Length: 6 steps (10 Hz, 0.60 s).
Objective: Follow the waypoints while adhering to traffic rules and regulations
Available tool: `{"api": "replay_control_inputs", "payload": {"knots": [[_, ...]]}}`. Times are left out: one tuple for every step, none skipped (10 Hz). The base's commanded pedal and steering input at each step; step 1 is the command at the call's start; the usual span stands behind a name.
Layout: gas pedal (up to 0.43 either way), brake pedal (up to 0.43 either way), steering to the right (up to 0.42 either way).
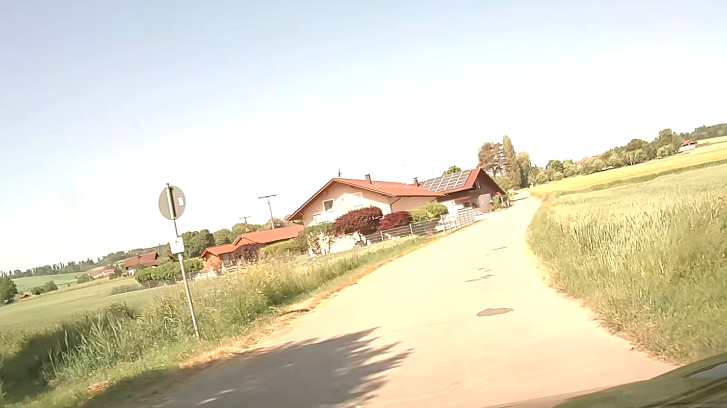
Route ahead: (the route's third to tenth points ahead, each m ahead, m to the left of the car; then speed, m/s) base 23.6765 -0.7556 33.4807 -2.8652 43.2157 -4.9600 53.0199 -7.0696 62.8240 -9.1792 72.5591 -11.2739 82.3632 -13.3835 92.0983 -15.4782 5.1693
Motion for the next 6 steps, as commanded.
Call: {"api": "replay_control_inputs", "payload": {"knots": [[0.118, 0.0, 0.041], [0.118, 0.0, 0.041], [0.118, 0.0, 0.044], [0.118, 0.0, 0.05], [0.118, 0.0, 0.054], [0.118, 0.0, 0.06]]}}
